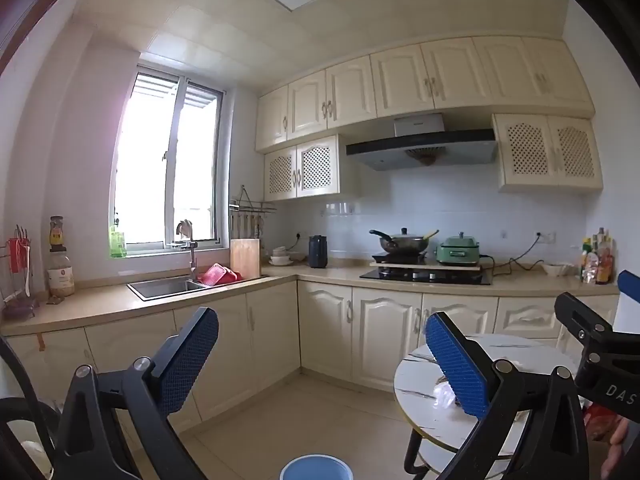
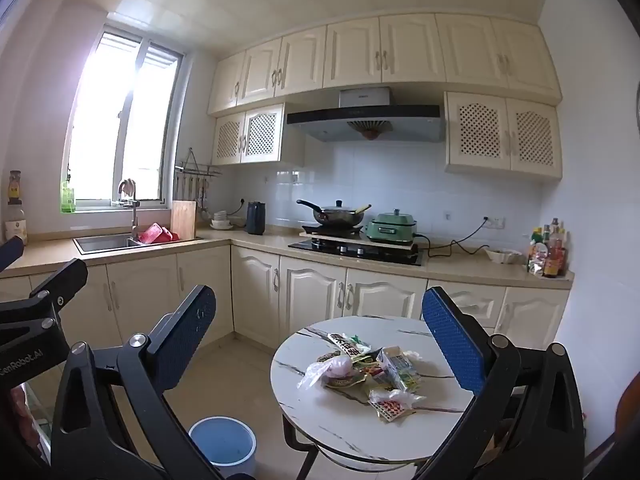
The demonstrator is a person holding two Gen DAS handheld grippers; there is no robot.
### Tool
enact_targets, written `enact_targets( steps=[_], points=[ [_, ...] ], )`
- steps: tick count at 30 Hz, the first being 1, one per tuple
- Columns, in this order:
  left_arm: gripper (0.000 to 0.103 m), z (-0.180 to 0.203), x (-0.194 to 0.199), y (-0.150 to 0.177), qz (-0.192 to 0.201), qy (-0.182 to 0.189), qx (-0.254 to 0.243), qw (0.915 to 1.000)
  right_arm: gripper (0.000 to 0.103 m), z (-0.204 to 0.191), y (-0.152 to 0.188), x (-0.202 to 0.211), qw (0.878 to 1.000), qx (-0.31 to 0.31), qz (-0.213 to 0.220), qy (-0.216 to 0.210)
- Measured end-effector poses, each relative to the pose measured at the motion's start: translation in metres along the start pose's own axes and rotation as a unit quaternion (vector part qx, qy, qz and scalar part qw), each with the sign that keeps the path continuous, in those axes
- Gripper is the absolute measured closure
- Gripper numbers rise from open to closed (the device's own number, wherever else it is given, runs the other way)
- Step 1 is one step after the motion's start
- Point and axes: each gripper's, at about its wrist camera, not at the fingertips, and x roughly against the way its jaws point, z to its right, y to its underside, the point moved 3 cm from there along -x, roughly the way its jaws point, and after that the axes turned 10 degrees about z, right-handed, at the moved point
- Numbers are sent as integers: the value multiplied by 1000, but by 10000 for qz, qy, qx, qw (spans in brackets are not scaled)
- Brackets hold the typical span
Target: Collect trash
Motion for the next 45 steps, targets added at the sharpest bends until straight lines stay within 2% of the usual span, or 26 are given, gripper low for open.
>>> enact_targets(
  steps=[10,12,27,45],
  points=[
    [1,20,6,-3,52,114,-104,9999,0,6,10,2,10000,-61,36,10],
    [1,-4,5,-3,-6,13,52,10000,0,2,10,1,10000,-68,69,-9],
    [1,-2,8,3,47,-20,62,10000,0,0,9,4,9994,-213,138,-235],
    [1,-1,7,2,55,-30,82,9999,0,0,7,3,9994,-238,136,-219]
  ],
)
